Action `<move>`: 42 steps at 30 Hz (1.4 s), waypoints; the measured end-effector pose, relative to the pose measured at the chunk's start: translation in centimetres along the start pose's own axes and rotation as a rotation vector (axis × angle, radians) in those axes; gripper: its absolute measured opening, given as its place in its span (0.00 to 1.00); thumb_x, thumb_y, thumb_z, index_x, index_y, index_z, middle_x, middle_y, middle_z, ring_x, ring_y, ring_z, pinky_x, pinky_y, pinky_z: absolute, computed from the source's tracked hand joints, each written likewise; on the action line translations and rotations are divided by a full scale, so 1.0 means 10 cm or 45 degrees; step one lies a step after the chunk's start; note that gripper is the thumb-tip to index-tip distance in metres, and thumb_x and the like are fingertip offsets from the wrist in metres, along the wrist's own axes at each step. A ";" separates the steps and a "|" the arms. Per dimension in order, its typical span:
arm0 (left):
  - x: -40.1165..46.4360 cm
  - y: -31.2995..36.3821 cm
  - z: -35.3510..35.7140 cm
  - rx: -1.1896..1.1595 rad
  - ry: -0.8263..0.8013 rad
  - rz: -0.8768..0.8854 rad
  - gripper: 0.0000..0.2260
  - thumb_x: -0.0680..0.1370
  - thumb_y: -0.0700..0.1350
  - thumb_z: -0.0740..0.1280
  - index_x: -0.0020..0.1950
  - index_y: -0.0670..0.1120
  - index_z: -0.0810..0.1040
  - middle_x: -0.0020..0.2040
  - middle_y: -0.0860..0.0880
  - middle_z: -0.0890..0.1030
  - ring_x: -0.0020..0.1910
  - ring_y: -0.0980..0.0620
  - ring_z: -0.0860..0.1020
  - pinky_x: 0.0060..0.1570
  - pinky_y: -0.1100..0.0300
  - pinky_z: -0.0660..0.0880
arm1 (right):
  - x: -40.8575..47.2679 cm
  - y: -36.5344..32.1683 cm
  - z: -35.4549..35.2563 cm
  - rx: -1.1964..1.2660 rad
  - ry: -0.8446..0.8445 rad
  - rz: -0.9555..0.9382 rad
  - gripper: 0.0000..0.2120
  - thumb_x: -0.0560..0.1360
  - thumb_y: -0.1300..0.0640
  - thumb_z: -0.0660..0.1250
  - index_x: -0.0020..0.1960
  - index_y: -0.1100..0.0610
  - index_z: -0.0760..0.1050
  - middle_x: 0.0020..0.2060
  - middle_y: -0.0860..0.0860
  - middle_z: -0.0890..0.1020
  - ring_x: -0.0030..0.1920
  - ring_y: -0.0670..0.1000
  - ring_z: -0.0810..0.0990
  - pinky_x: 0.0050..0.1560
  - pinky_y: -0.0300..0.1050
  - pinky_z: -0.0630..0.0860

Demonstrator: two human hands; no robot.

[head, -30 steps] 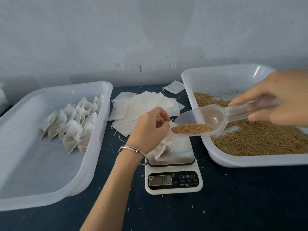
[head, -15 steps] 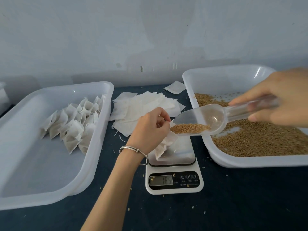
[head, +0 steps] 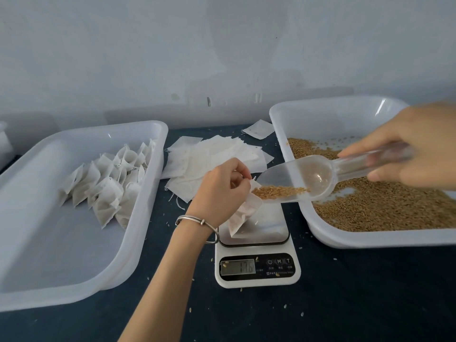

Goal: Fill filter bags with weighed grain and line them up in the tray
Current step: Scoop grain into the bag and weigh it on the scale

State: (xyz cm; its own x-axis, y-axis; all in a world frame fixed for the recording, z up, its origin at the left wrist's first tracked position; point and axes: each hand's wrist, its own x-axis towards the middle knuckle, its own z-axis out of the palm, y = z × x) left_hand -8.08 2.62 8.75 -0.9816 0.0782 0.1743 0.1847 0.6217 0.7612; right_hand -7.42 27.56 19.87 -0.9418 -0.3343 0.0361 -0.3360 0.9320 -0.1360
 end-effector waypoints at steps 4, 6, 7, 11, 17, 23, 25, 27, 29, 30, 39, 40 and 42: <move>0.00 -0.01 0.02 -0.006 0.005 -0.001 0.08 0.76 0.36 0.62 0.41 0.49 0.72 0.32 0.44 0.79 0.29 0.53 0.72 0.32 0.69 0.68 | 0.01 0.01 0.00 -0.023 -0.008 0.008 0.33 0.64 0.49 0.75 0.37 0.13 0.60 0.41 0.32 0.78 0.47 0.46 0.78 0.51 0.51 0.77; 0.00 -0.02 0.02 -0.004 0.006 -0.004 0.08 0.76 0.36 0.62 0.41 0.49 0.72 0.31 0.45 0.78 0.29 0.53 0.72 0.31 0.71 0.68 | 0.01 0.00 0.01 -0.024 -0.004 0.024 0.32 0.64 0.49 0.75 0.38 0.13 0.61 0.41 0.32 0.78 0.47 0.45 0.78 0.51 0.52 0.77; 0.00 -0.02 0.02 -0.007 0.008 -0.005 0.08 0.76 0.36 0.62 0.41 0.49 0.72 0.31 0.46 0.78 0.28 0.54 0.72 0.30 0.71 0.68 | 0.01 -0.01 0.02 -0.023 -0.003 0.041 0.31 0.65 0.48 0.75 0.38 0.13 0.61 0.41 0.32 0.78 0.47 0.45 0.78 0.51 0.52 0.77; 0.00 -0.03 0.02 -0.005 0.014 -0.013 0.08 0.76 0.37 0.62 0.41 0.49 0.72 0.32 0.45 0.80 0.26 0.59 0.71 0.29 0.74 0.67 | -0.02 0.03 0.04 -0.009 0.001 0.070 0.32 0.64 0.48 0.74 0.41 0.12 0.60 0.39 0.31 0.79 0.46 0.45 0.79 0.51 0.51 0.77; 0.06 -0.02 0.11 0.006 0.074 -0.001 0.05 0.75 0.37 0.62 0.43 0.46 0.73 0.33 0.43 0.80 0.29 0.50 0.73 0.33 0.64 0.70 | -0.23 0.31 0.20 0.361 -0.007 0.223 0.23 0.61 0.39 0.70 0.47 0.17 0.67 0.39 0.26 0.80 0.43 0.46 0.82 0.52 0.56 0.78; 0.05 0.00 0.20 0.006 0.069 0.027 0.02 0.77 0.41 0.64 0.44 0.45 0.74 0.31 0.48 0.79 0.27 0.56 0.70 0.30 0.70 0.67 | 0.10 1.21 0.98 0.703 0.049 0.520 0.19 0.79 0.61 0.61 0.70 0.55 0.68 0.61 0.56 0.77 0.57 0.58 0.75 0.60 0.57 0.72; -0.02 -0.03 0.13 -0.067 0.153 0.023 0.03 0.77 0.43 0.65 0.44 0.47 0.74 0.30 0.51 0.78 0.27 0.57 0.71 0.31 0.67 0.69 | 0.29 1.46 1.22 0.642 -0.008 0.557 0.20 0.79 0.64 0.60 0.70 0.61 0.66 0.59 0.59 0.75 0.47 0.58 0.73 0.48 0.50 0.69; -0.16 -0.08 0.03 -0.232 0.267 0.022 0.04 0.78 0.44 0.65 0.43 0.50 0.74 0.28 0.52 0.77 0.27 0.57 0.71 0.31 0.62 0.71 | 0.42 1.56 1.25 0.595 0.099 0.613 0.21 0.77 0.61 0.64 0.70 0.56 0.68 0.49 0.53 0.77 0.36 0.50 0.70 0.36 0.48 0.68; -0.35 -0.14 -0.08 -0.392 0.412 0.029 0.05 0.78 0.45 0.64 0.42 0.51 0.75 0.28 0.52 0.76 0.26 0.58 0.71 0.28 0.65 0.70 | 0.33 1.49 1.24 0.575 0.244 0.561 0.23 0.71 0.46 0.68 0.66 0.40 0.71 0.46 0.40 0.79 0.40 0.44 0.76 0.36 0.54 0.76; -0.45 -0.18 -0.12 -0.473 0.484 0.030 0.05 0.78 0.46 0.64 0.41 0.50 0.75 0.28 0.51 0.76 0.26 0.58 0.70 0.28 0.66 0.69 | 0.22 1.44 1.22 0.555 0.302 0.489 0.24 0.67 0.39 0.67 0.63 0.33 0.70 0.48 0.36 0.80 0.44 0.41 0.78 0.37 0.53 0.78; -1.04 -0.49 0.09 -0.822 0.892 -0.165 0.07 0.74 0.51 0.63 0.40 0.49 0.75 0.27 0.50 0.69 0.27 0.52 0.65 0.28 0.64 0.66 | 0.03 0.72 1.20 0.611 0.356 0.483 0.24 0.67 0.42 0.65 0.62 0.31 0.65 0.39 0.30 0.73 0.40 0.37 0.72 0.42 0.48 0.71; -1.04 -0.50 0.11 -0.825 0.885 -0.167 0.07 0.73 0.51 0.64 0.40 0.49 0.75 0.27 0.49 0.69 0.27 0.52 0.65 0.28 0.63 0.66 | 0.04 0.70 1.22 0.588 0.355 0.476 0.25 0.68 0.45 0.67 0.63 0.35 0.65 0.39 0.29 0.73 0.40 0.37 0.71 0.43 0.49 0.70; -1.04 -0.49 0.12 -0.828 0.862 -0.158 0.08 0.73 0.52 0.64 0.40 0.48 0.75 0.27 0.49 0.69 0.26 0.52 0.65 0.27 0.63 0.66 | 0.04 0.70 1.24 0.556 0.380 0.482 0.24 0.70 0.49 0.69 0.64 0.38 0.67 0.39 0.32 0.74 0.39 0.40 0.71 0.45 0.49 0.70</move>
State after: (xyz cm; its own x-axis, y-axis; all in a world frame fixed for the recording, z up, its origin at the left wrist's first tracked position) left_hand 1.14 -0.28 2.48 -0.7968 -0.5551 0.2386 0.2721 0.0230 0.9620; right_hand -10.02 32.18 6.64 -0.9781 0.1181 0.1716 -0.0037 0.8138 -0.5811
